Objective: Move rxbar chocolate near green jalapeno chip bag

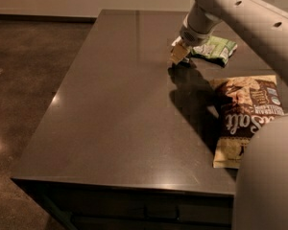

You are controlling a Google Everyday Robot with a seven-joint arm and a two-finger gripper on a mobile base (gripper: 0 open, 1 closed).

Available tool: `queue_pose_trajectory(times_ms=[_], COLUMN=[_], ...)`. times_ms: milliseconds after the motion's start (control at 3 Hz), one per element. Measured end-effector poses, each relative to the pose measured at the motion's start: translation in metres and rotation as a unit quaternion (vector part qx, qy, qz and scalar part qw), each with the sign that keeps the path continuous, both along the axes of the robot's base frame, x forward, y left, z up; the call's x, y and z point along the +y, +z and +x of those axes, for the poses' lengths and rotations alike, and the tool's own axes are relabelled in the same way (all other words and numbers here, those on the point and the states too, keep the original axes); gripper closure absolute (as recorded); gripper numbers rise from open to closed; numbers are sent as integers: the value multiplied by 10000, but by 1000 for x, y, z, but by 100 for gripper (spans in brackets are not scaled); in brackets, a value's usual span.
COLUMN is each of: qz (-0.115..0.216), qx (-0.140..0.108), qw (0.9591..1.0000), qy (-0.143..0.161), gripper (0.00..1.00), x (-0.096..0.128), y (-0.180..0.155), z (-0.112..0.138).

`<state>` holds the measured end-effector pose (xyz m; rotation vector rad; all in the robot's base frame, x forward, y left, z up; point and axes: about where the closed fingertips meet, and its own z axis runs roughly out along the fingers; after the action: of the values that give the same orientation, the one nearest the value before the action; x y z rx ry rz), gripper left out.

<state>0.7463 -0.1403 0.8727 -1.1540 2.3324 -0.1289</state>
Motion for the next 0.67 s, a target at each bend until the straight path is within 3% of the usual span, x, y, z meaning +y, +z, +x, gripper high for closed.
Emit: queue_pose_trajectory(times_ms=[667], qz=[-128], qx=[-45], qw=[9998], qy=[-126], gripper=[12], x=[-15], y=[-7], z=[6])
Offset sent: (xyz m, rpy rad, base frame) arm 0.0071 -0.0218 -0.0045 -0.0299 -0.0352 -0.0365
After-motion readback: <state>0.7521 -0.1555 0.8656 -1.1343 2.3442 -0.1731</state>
